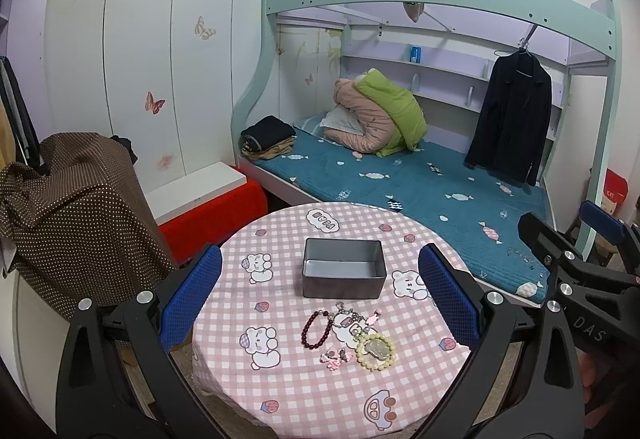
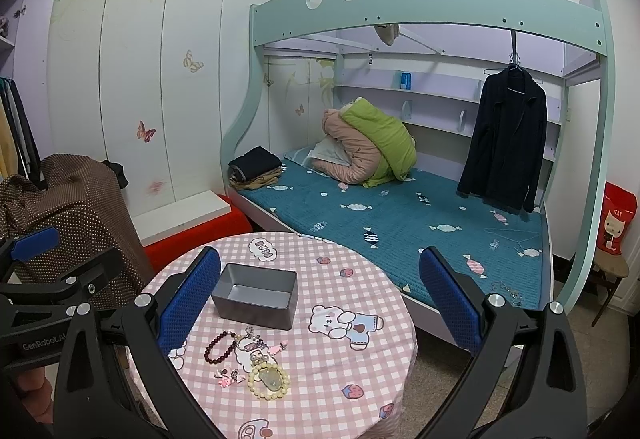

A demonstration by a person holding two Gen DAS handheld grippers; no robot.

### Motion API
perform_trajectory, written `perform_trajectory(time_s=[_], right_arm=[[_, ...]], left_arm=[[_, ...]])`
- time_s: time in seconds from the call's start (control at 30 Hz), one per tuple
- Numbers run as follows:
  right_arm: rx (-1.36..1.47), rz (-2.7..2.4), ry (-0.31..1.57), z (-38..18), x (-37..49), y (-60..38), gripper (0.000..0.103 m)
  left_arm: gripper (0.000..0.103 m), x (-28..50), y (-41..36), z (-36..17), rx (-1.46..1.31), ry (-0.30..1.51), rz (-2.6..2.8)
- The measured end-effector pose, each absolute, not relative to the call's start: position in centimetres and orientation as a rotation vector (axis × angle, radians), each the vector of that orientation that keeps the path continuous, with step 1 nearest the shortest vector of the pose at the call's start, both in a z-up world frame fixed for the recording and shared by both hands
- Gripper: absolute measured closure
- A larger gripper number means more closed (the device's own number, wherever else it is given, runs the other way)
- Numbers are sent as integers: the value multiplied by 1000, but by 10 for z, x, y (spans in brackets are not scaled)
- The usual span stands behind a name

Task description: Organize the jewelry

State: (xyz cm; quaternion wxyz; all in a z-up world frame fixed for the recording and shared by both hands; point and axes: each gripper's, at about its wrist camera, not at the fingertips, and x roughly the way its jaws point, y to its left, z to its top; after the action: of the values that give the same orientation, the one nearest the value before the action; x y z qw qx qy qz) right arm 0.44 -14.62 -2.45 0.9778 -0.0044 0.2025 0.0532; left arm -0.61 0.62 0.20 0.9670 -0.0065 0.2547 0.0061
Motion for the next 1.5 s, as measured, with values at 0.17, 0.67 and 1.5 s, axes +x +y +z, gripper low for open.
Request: perform_trajectory(time_s=[0.17,0.67,1.5], right_arm=[[-7,107,406,-25,3,-146,8],[-7,100,416,-28,7,-147,8],[-6,101,416,-31,10,-145,8]], left_arm=[[5,-6,6,2,-12,514,11],[5,-4,0,2,-2,517,0],[5,3,2,3,0,515,8]])
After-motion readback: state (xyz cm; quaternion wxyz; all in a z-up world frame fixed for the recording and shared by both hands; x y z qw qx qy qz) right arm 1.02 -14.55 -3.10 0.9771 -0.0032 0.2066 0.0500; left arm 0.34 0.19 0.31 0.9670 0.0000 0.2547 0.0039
